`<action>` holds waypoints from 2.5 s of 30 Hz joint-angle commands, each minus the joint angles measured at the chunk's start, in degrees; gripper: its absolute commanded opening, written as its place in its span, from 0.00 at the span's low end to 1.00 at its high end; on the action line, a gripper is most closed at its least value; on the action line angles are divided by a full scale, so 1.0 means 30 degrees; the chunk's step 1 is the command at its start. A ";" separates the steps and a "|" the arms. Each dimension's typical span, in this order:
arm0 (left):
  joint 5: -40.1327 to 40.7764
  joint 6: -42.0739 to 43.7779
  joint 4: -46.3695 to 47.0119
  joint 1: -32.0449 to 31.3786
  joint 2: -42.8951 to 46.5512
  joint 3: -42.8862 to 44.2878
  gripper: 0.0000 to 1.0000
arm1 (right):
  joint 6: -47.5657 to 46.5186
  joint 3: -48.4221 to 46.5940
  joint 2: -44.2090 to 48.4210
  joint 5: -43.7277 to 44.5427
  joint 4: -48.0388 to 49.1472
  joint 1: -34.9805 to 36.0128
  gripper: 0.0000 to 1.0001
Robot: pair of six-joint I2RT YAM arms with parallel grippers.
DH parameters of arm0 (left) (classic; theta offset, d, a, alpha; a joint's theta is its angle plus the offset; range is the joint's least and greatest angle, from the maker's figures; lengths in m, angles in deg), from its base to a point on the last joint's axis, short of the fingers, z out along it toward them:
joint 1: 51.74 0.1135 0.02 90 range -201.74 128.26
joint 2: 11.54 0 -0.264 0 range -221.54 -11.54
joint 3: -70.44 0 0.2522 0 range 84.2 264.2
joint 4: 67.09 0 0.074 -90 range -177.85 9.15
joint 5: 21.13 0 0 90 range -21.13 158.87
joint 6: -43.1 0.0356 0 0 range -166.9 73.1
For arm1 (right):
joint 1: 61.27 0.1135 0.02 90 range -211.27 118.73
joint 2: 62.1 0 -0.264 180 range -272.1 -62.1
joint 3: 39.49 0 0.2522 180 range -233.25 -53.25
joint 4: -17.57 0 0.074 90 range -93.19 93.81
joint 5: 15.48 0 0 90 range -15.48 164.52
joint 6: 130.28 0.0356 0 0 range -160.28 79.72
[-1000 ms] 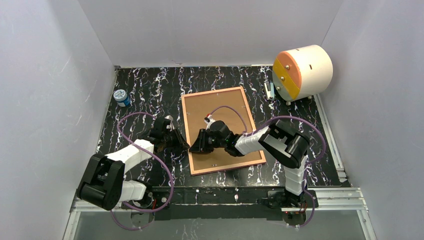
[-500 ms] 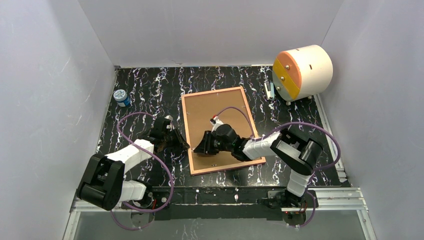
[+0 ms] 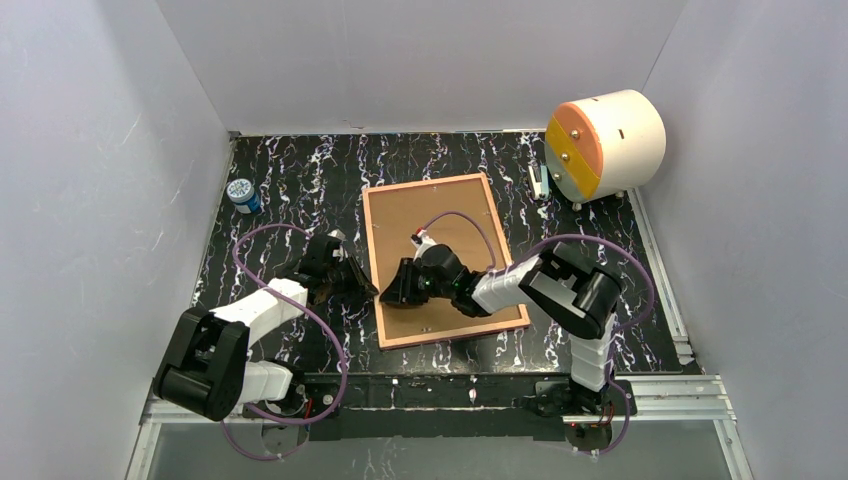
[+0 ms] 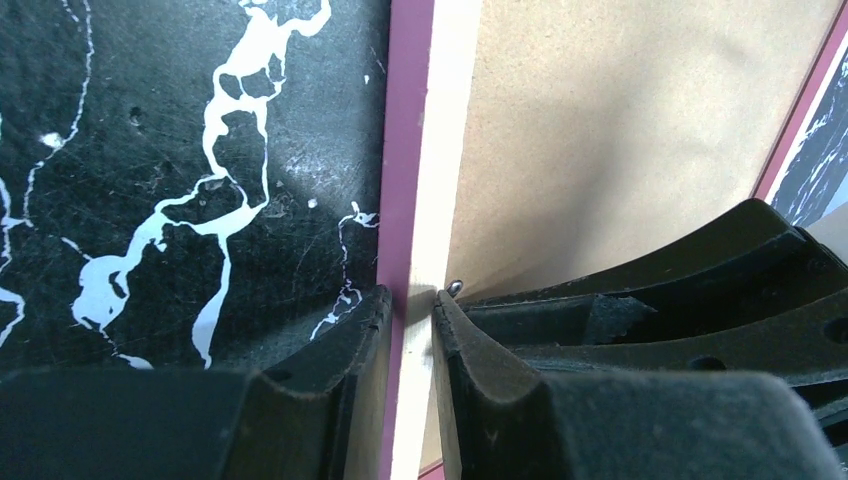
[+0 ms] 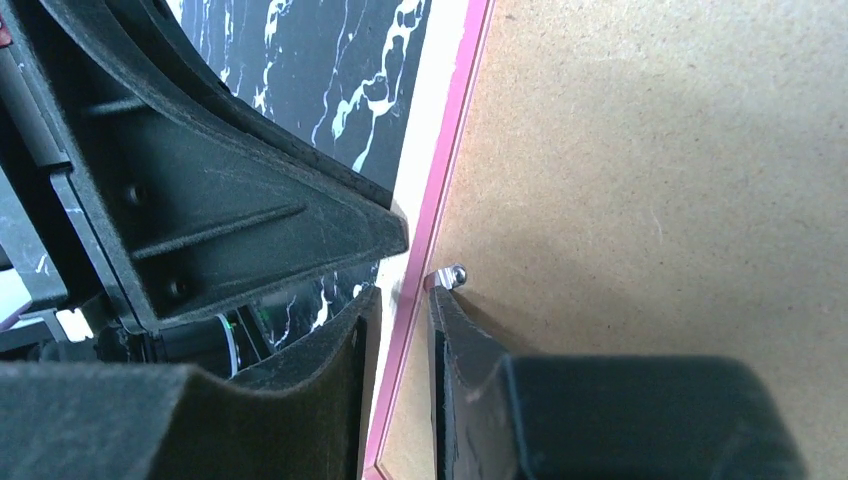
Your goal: Put the photo into the frame
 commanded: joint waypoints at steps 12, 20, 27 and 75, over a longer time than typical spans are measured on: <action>0.0652 -0.0168 -0.0615 -0.0107 -0.0793 -0.0979 0.12 | -0.0756 -0.0343 -0.2532 0.0839 0.1214 0.0429 0.32; 0.0258 -0.0959 0.0243 -0.0106 -0.0769 -0.1770 0.00 | -0.1331 0.0363 -0.2850 0.1760 0.4299 0.1271 0.32; 0.1073 -0.0498 -0.1014 -0.0106 -0.0317 -0.1016 0.00 | -0.1745 0.2080 -0.1334 0.2532 0.6332 0.1451 0.32; -0.2184 -0.0810 0.1093 -0.0216 -0.0366 -0.2811 0.00 | 0.5873 0.0494 -0.1365 0.7946 -0.3429 0.1455 0.04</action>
